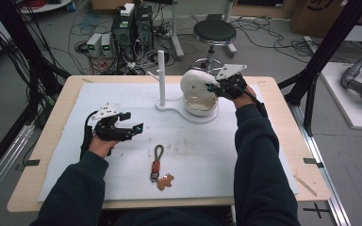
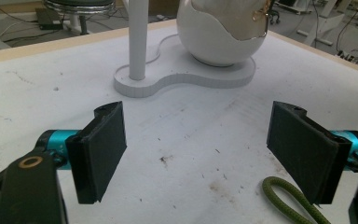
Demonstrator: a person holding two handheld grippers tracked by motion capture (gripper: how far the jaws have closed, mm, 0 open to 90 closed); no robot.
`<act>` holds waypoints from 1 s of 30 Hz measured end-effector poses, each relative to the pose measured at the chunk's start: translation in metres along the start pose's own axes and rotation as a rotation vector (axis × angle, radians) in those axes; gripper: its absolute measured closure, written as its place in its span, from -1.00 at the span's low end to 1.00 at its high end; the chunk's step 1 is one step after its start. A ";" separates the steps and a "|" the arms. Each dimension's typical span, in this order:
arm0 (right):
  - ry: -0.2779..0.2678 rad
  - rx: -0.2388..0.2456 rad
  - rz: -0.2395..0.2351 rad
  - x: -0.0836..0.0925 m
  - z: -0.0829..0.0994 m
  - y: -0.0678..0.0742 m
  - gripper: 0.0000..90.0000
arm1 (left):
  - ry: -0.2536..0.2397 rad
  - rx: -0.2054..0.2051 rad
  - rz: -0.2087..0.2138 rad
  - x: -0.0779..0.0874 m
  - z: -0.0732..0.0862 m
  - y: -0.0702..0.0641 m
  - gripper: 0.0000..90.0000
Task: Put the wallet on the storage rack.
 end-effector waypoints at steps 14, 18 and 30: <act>0.156 0.159 0.027 -0.017 0.013 0.010 0.67 | 0.009 0.013 0.000 0.000 0.002 0.000 -0.56; 0.191 0.161 0.021 -0.029 0.020 0.014 0.67 | 0.011 0.014 0.000 0.000 0.002 0.000 -0.56; 0.125 -0.084 0.004 -0.022 0.040 0.010 0.08 | 0.015 0.021 0.005 0.000 0.004 0.000 -0.56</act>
Point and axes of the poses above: each handheld gripper's, and its own axes: x roughly backward along the jaws, z roughly out of its underside, y roughly to its left, the point moved 4 cm from there along -x, roughly forward along the jaws, and after that the axes turned 1 degree about -y, right-handed, at the moved point
